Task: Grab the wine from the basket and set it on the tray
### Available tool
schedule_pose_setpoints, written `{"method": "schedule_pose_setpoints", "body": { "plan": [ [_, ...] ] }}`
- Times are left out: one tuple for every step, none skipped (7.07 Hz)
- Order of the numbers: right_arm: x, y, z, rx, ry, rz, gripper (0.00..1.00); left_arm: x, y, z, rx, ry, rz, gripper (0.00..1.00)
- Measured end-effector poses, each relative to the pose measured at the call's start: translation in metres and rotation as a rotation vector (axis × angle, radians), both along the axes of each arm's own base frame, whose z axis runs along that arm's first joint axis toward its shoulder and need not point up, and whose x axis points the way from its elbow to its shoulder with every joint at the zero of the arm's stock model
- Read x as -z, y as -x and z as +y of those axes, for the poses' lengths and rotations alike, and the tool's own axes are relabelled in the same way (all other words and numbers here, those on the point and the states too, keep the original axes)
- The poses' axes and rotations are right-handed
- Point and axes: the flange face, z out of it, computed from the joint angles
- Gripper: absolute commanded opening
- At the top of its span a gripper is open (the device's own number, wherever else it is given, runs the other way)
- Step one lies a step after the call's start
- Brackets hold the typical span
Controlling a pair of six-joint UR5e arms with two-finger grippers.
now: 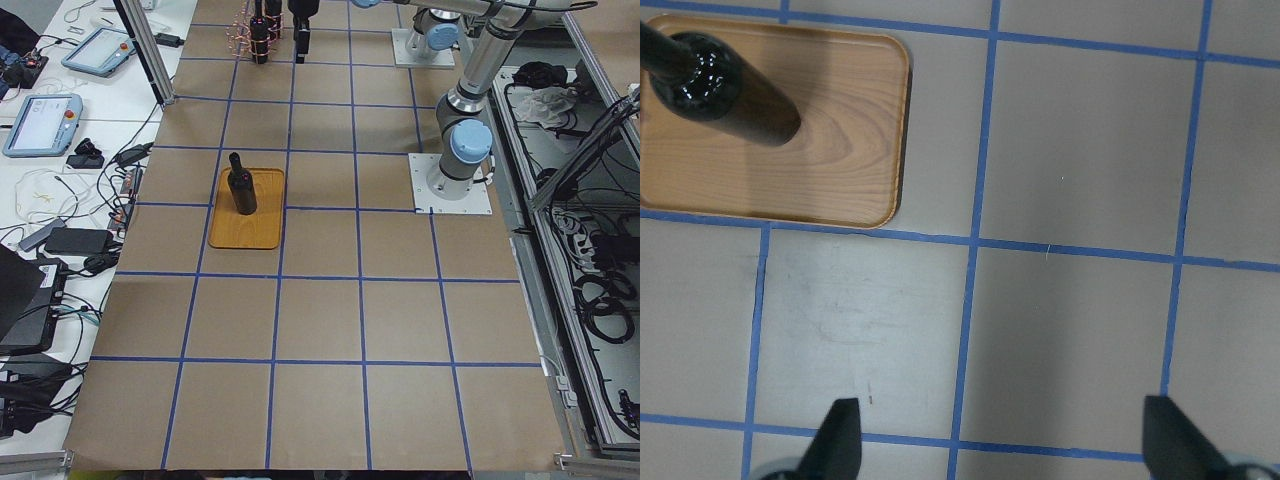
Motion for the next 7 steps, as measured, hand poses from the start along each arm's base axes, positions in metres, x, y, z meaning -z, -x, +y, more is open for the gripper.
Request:
{"method": "schedule_pose_setpoints", "body": {
  "plan": [
    [0.000, 0.000, 0.000, -0.001, 0.001, 0.001, 1.00, 0.000, 0.008, -0.001, 0.009, 0.010, -0.008, 1.00],
    [0.000, 0.000, 0.000, -0.001, 0.001, 0.002, 1.00, -0.002, 0.009, -0.004, 0.011, 0.018, -0.011, 0.99],
    [0.000, 0.000, 0.000, -0.001, 0.001, 0.003, 1.00, -0.004, 0.009, -0.007, 0.009, 0.024, -0.011, 0.99],
    [0.000, 0.000, 0.000, -0.001, 0.001, 0.003, 1.00, -0.007, 0.004, -0.011, 0.000, 0.029, -0.008, 1.00],
    [0.000, 0.000, 0.000, 0.000, 0.001, 0.003, 1.00, -0.008, -0.004, -0.014, -0.009, 0.029, -0.006, 1.00],
    [0.000, 0.000, 0.000, 0.000, 0.000, 0.003, 1.00, -0.008, -0.009, -0.015, -0.010, 0.026, -0.005, 1.00],
    [0.000, 0.000, 0.000, 0.000, -0.001, 0.003, 1.00, -0.008, -0.010, -0.016, -0.009, 0.024, -0.005, 1.00]
  ]
}}
